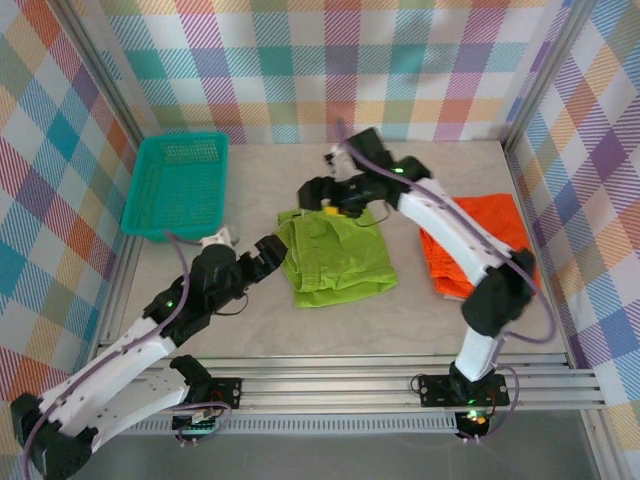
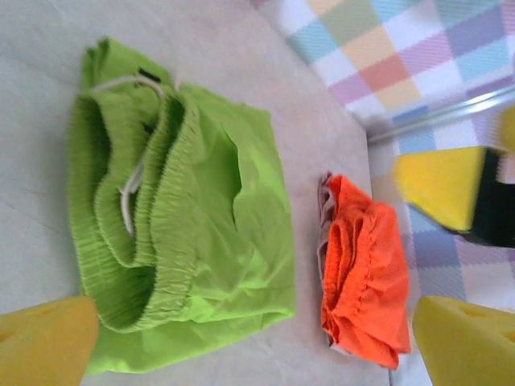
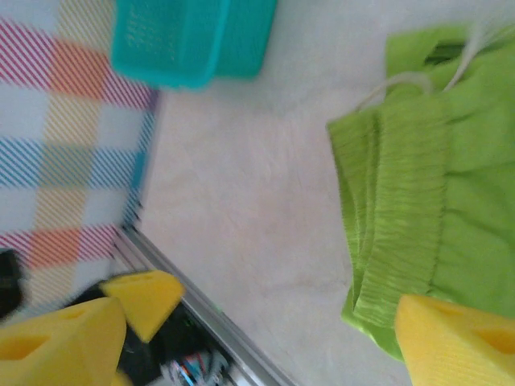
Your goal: Fold and stack the shorts
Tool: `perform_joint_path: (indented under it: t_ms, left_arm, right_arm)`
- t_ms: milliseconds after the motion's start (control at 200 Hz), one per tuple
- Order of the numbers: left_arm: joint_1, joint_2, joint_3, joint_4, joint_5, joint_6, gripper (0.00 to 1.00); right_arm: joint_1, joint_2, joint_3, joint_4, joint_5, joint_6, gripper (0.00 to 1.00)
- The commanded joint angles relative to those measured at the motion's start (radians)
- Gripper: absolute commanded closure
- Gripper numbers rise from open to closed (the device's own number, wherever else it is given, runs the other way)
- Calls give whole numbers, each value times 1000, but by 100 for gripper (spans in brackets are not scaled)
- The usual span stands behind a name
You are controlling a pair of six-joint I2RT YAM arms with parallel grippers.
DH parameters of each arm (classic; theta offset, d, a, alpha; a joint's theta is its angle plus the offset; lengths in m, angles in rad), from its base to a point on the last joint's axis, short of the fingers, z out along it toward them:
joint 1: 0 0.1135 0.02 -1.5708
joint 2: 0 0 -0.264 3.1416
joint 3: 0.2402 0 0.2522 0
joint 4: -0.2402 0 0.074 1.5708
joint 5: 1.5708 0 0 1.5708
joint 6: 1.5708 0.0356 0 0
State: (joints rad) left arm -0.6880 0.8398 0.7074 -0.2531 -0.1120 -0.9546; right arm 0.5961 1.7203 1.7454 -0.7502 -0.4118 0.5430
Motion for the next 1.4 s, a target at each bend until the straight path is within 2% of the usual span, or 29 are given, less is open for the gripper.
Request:
perform_joint_path:
  t_ms: [0,105,175,355,525,650,935,1170,1245,1395]
  left_arm:
    - [15,137,60,140,160,-2,0]
    - [25,289,110,303,257,-45,0]
    - [38,389,173,331,282,-38,0]
    - [135,629,253,509,392,-123,0]
    - [183,796,363,521,431,-124,0]
    - [213,865,375,511,423,-102,0]
    - [288,913,240,515,401,-32,0]
    - [306,924,181,514,406,24,0]
    - [308,888,186,505,421,41,0]
    - [302,712,212,412,457,53,0]
  right_arm:
    - [-68,-51,-185,230,-53,104,12]
    - [-130,-77,-308,305,-105,156,10]
    - [-168,-84,-368,332,-119,206,9]
    - [-200,-131,-553,491,-117,318,8]
    - [-202,-106,-622,558,-113,374,7]
    - [-203,-85,-686,611,-98,421,8]
    - [-203,-72,-903,705,-87,480,7]
    - [-202,-112,-1043,764,-100,509,7]
    - [-202,-143,-1049,773,-113,507,7]
    - [-202,-239,-990,710,-104,452,5]
